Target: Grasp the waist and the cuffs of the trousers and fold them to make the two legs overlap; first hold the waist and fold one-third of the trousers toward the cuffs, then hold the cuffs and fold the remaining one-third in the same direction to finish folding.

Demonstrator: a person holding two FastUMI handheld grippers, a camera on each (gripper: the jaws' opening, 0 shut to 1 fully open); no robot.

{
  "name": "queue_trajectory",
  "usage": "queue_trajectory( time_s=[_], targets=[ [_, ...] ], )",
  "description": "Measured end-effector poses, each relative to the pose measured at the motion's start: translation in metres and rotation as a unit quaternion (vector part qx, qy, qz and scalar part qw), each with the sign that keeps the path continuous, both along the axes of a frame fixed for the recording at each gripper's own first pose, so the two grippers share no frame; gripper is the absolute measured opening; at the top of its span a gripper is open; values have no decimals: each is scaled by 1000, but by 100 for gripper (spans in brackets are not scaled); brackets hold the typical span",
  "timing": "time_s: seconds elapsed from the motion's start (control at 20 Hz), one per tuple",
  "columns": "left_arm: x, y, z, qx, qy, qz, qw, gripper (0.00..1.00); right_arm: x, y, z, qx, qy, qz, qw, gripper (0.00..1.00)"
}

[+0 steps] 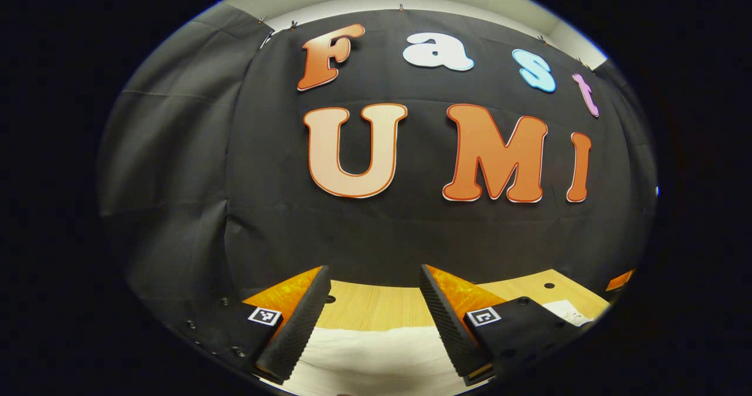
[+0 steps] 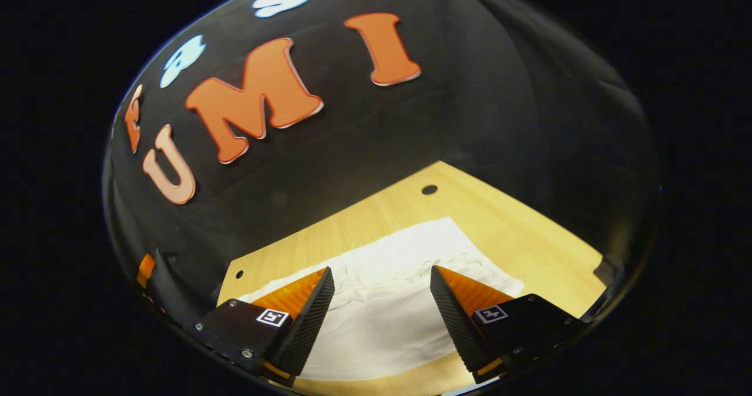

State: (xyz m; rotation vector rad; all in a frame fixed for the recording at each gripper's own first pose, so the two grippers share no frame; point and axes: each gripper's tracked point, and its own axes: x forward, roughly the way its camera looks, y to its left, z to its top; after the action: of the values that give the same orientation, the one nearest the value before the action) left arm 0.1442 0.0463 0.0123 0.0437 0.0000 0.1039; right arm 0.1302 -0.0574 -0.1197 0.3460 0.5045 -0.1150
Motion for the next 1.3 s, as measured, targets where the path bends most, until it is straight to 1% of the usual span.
queue_trajectory(
  time_s=[0.1,0.2,0.3,0.45,0.65,0.75,0.95,1.1,1.3],
  targets=[
    [-4,10,-2,0,1,11,1000,99,-6,-16,-27,45,39,-28,998,99],
    [-6,18,-3,-4,2,19,1000,99,-17,-32,-59,82,80,-51,992,99],
    [-9,27,-4,-1,3,30,1000,99,-32,-43,-87,131,119,-77,981,99],
    [-14,38,-10,1,8,43,999,99,-51,-66,-128,166,163,-123,965,99],
    [-16,53,-18,-8,16,63,998,99,-62,-78,-161,233,194,-169,938,99],
    [-15,59,-22,-14,22,68,997,99,-61,-83,-167,239,199,-179,933,99],
    [-14,65,-25,-13,26,79,996,99,-49,-86,-173,235,207,-181,932,99],
    [-11,69,-29,-14,31,85,996,99,-40,-77,-178,256,219,-184,923,99],
    [-8,74,-36,-21,41,90,995,99,-31,-71,-179,267,225,-182,919,99]
  ],
)
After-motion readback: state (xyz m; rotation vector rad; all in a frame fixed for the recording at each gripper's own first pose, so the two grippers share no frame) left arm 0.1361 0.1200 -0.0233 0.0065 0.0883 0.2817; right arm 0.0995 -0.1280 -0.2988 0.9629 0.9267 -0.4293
